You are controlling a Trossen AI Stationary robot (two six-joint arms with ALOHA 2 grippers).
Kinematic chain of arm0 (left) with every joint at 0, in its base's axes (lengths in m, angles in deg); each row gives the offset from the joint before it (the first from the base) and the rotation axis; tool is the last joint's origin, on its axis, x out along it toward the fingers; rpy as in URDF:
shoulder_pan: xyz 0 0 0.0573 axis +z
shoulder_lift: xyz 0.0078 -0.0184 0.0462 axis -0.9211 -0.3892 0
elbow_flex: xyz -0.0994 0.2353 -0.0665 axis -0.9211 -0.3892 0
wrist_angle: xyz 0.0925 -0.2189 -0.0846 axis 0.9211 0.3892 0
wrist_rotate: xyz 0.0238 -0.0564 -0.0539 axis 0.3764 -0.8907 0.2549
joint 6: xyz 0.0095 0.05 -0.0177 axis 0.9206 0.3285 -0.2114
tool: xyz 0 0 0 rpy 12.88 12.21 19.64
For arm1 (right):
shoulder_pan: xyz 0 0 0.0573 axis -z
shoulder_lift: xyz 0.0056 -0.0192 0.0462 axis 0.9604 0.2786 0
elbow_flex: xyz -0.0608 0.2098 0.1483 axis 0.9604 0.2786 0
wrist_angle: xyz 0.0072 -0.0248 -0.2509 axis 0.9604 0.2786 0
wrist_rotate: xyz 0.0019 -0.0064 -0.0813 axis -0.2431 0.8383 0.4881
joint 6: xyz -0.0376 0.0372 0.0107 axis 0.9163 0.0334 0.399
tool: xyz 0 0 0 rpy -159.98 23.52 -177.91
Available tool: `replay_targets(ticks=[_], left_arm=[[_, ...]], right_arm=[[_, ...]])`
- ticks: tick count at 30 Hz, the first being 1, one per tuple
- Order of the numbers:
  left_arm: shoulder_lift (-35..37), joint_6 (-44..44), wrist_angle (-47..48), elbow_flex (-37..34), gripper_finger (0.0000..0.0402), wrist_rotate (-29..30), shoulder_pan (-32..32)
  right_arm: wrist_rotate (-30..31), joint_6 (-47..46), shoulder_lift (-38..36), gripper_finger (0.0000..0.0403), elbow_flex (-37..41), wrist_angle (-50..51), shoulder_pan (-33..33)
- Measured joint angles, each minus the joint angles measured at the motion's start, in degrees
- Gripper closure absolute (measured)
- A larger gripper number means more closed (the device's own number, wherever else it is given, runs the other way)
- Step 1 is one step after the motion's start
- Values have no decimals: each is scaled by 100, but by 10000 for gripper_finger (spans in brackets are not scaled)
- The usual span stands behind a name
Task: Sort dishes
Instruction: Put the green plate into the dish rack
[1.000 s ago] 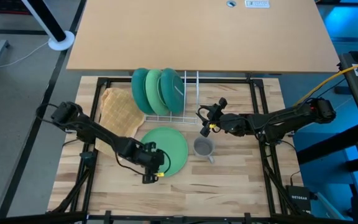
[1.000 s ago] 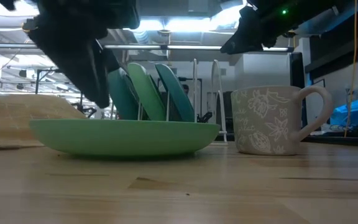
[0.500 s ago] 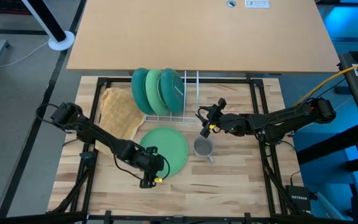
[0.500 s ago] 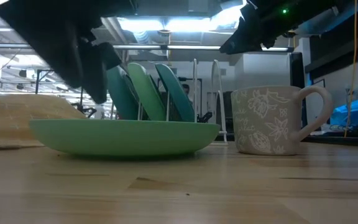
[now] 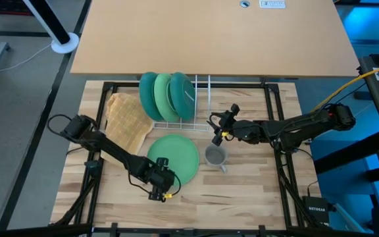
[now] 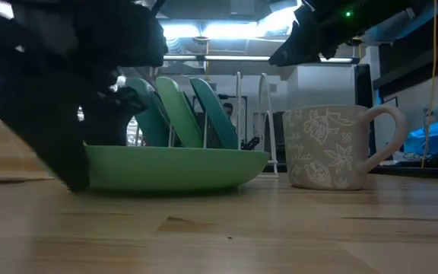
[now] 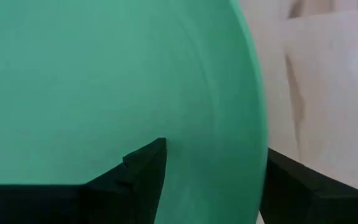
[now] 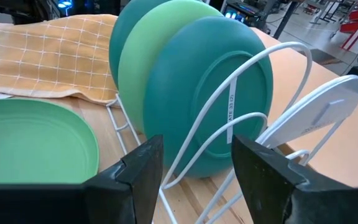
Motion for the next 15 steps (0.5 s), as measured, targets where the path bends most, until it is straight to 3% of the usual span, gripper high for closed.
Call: replay_targets(ticks=[7, 15], left_arm=[[-23, -177, -11, 2, 206, 173, -7], [-13, -215, 51, 66, 312, 164, -9]], right_arm=[[2, 0, 0, 207, 0, -3, 0], [2, 1, 0, 207, 0, -66, 0]])
